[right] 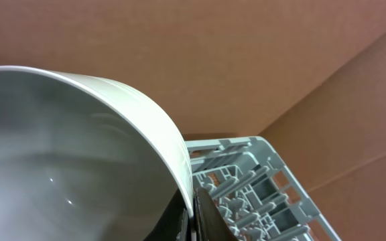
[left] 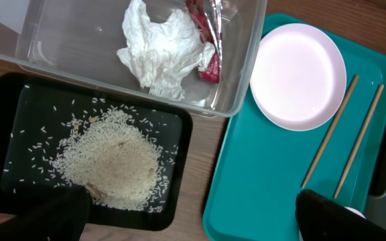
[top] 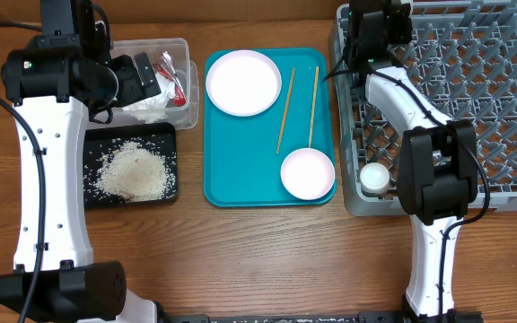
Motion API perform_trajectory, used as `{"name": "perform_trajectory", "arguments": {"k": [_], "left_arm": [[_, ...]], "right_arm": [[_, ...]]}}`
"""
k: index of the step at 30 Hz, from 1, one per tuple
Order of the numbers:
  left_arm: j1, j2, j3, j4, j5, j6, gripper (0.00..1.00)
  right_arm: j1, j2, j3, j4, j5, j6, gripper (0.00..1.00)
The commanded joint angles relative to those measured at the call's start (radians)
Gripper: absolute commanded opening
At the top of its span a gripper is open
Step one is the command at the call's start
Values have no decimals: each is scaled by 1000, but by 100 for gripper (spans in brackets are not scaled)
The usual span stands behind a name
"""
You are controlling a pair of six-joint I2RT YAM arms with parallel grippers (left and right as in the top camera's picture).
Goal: Sort waste into correct bins and load items into the dishwasher
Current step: 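Lower the grey bowl into the rack's back row and open the right gripper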
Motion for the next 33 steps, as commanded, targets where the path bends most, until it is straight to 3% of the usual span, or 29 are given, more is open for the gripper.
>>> {"name": "perform_trajectory", "arguments": {"k": [1, 33], "left_arm": [[-7, -1, 5, 2, -11, -10, 100], [-7, -1, 5, 2, -11, -10, 100]], "right_arm": [[1, 7, 3, 12, -38, 20, 4], [56, 48, 3, 62, 61, 12, 4]]}}
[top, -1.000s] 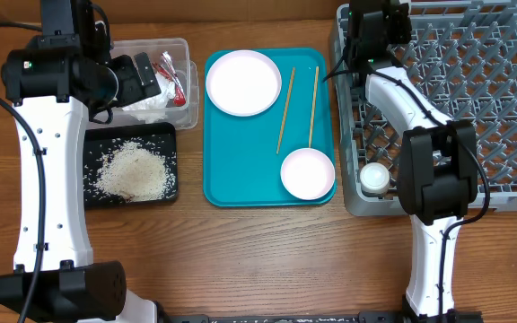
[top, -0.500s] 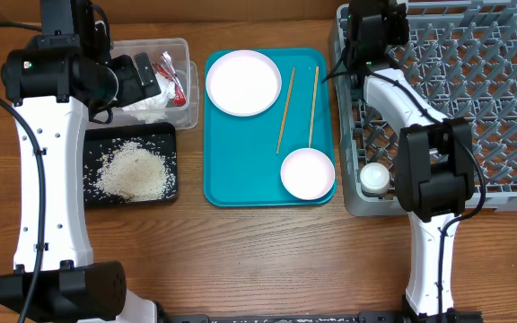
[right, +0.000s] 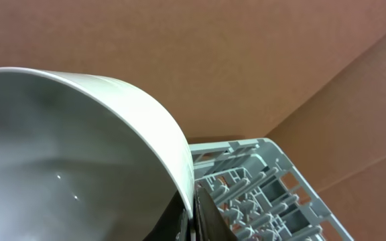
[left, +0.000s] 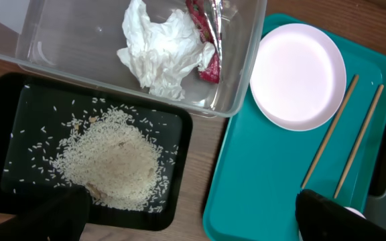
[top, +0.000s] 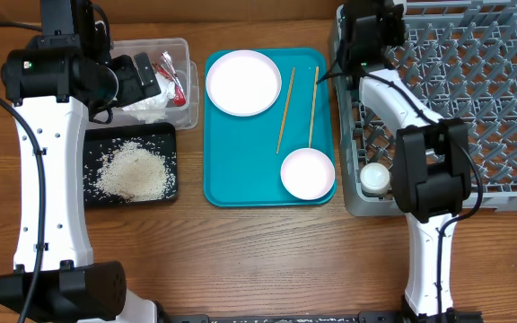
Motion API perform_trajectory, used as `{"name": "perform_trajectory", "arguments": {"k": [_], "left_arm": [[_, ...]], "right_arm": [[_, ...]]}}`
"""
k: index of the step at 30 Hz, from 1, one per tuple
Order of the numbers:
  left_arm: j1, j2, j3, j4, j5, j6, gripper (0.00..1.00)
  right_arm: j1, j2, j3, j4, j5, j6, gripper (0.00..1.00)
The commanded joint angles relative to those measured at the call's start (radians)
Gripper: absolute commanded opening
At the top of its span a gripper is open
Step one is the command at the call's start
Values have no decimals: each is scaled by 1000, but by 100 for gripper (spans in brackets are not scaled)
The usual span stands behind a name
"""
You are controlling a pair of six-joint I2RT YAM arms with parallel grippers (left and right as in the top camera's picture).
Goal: Sort waste into correct bins and load items into the dishwasher
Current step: 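Lower the grey bowl into the rack's back row and open the right gripper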
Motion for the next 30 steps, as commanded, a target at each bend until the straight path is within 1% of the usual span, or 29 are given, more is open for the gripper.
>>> {"name": "perform_trajectory", "arguments": {"k": [1, 7, 12, 14, 20, 30], "left_arm": [[-7, -1, 5, 2, -11, -10, 100], [-7, -1, 5, 2, -11, -10, 100], [-7, -1, 5, 2, -11, -10, 100], [-7, -1, 5, 2, -11, -10, 100], [-7, -1, 5, 2, -11, -10, 100], [-7, -1, 5, 2, -11, -10, 100]], "right_arm": [[28, 16, 3, 1, 33, 8, 4], [28, 16, 3, 2, 72, 7, 4], [9, 16, 4, 53, 138, 2, 4], [3, 16, 4, 72, 137, -20, 4], [0, 25, 4, 72, 72, -21, 4], [-15, 65, 4, 82, 73, -23, 4]]}}
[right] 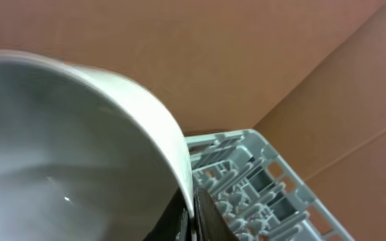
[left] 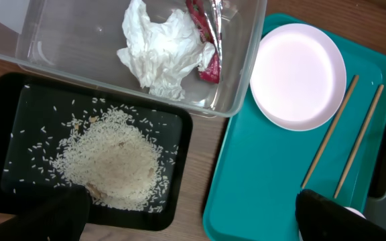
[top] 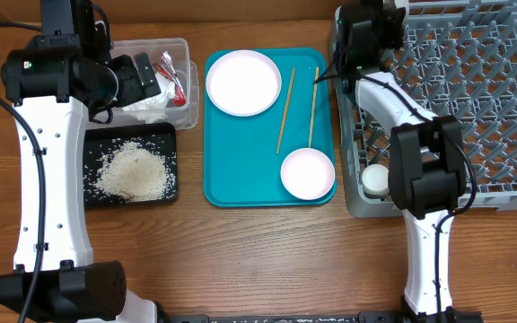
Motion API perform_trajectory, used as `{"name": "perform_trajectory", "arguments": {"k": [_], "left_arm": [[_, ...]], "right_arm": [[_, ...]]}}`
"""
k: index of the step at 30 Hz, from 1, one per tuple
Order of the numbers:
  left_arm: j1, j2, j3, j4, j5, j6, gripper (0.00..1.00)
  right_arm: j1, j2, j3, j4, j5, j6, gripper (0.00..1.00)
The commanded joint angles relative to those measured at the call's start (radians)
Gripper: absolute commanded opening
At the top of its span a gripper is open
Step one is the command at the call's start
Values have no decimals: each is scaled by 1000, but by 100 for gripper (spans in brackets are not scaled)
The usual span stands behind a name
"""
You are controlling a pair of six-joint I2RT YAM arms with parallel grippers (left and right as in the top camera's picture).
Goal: Sort waste into correct bins and load items into the dishwasher
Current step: 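Lower the grey bowl into the rack's back row and open the right gripper, then move the right gripper back to the teal tray over the pink bowl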
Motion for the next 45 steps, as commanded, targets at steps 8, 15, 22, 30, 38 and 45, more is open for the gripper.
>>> {"name": "perform_trajectory", "arguments": {"k": [8, 15, 22, 30, 38, 45], "left_arm": [[-7, -1, 5, 2, -11, -10, 100], [-7, -1, 5, 2, -11, -10, 100], [-7, -1, 5, 2, -11, -10, 100], [-7, -1, 5, 2, -11, -10, 100], [-7, -1, 5, 2, -11, -10, 100], [-7, -1, 5, 2, -11, -10, 100]], "right_arm": [[19, 16, 4, -1, 35, -6, 5], [65, 15, 4, -1, 106, -39, 21], [76, 15, 4, 8, 190, -39, 65], [97, 9, 4, 150, 248, -96, 100], [159, 9, 4, 169, 245, -110, 100], [188, 9, 4, 170, 244, -108, 100]]}}
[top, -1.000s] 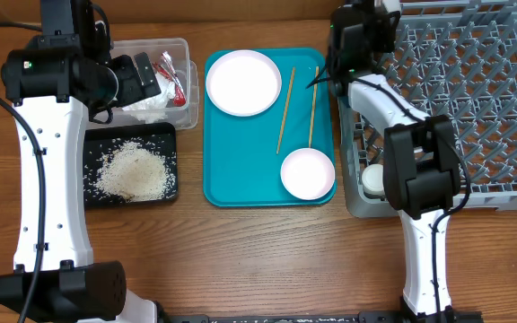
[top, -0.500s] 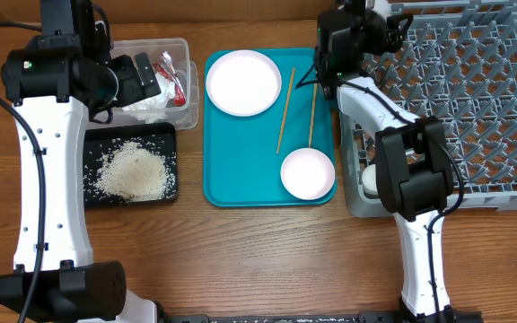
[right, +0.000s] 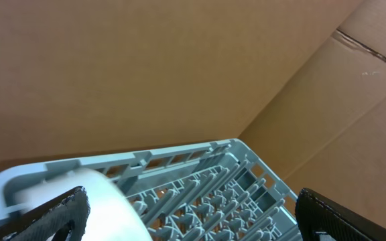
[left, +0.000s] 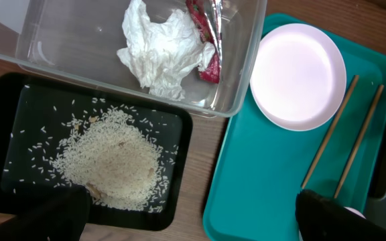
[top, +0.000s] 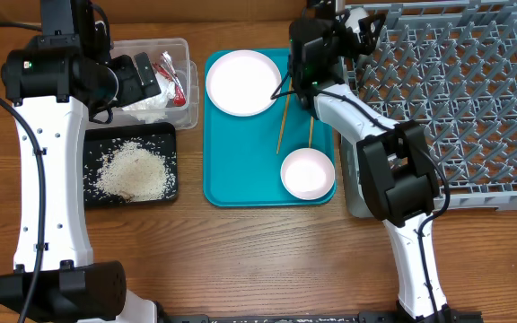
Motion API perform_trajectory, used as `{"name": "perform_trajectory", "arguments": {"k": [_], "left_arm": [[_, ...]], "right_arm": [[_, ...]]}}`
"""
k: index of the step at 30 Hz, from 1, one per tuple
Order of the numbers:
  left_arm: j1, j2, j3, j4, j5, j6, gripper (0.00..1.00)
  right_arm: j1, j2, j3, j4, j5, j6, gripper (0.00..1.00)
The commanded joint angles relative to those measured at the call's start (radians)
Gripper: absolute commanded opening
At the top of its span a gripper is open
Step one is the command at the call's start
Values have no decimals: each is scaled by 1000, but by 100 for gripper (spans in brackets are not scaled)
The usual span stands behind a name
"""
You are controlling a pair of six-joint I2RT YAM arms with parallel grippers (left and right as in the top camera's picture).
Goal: Sort waste into correct bins and load items into the dishwasher
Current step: 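Move the right gripper back to the teal tray over the pink bowl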
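Note:
A white bowl (right: 79,201) lies blurred in the grey dish rack (right: 233,181) in the right wrist view, low between my open right fingers. From overhead my right gripper (top: 318,38) hangs over the teal tray's far right edge, beside the rack (top: 474,108). The tray (top: 240,161) carries a white plate (top: 242,82), two chopsticks (top: 284,109) and a small white bowl (top: 307,173). My left gripper (left: 189,217) is open and empty, high above the black tray of rice (left: 106,161) and the clear bin (left: 59,40).
The clear bin holds a crumpled white tissue (left: 159,50) and a red wrapper (left: 206,40). Brown cardboard walls stand behind the rack. My right arm's links (top: 393,175) lie across the rack's near left corner.
My right gripper was shut on the white bowl's rim at the rack's far left corner. Now it is open, the bowl is let go in the rack, and the gripper is further left over the tray's edge.
My right gripper held the white bowl by its rim over the rack's far left corner through all three earlier moments, shifting only slightly. Now the bowl lies in the rack and the gripper is open. My left arm has stayed open above the rice tray.

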Motion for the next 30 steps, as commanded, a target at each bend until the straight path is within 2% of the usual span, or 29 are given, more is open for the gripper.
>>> {"name": "perform_trajectory", "arguments": {"k": [1, 9, 15, 20, 27, 30], "left_arm": [[-7, -1, 6, 2, -11, -10, 100], [-7, -1, 6, 2, -11, -10, 100], [-7, -1, 6, 2, -11, -10, 100], [-7, -1, 6, 2, -11, -10, 100], [-7, -1, 6, 2, -11, -10, 100], [-7, -1, 6, 2, -11, -10, 100]], "right_arm": [[2, 3, 4, 10, 7, 4, 100], [42, -2, 4, 11, -100, 5, 100], [92, -30, 4, -50, -163, 142, 100], [132, -79, 4, -320, -367, 341, 100], [128, -249, 4, -759, -827, 827, 100], [117, -349, 4, -919, -988, 903, 100]]}}
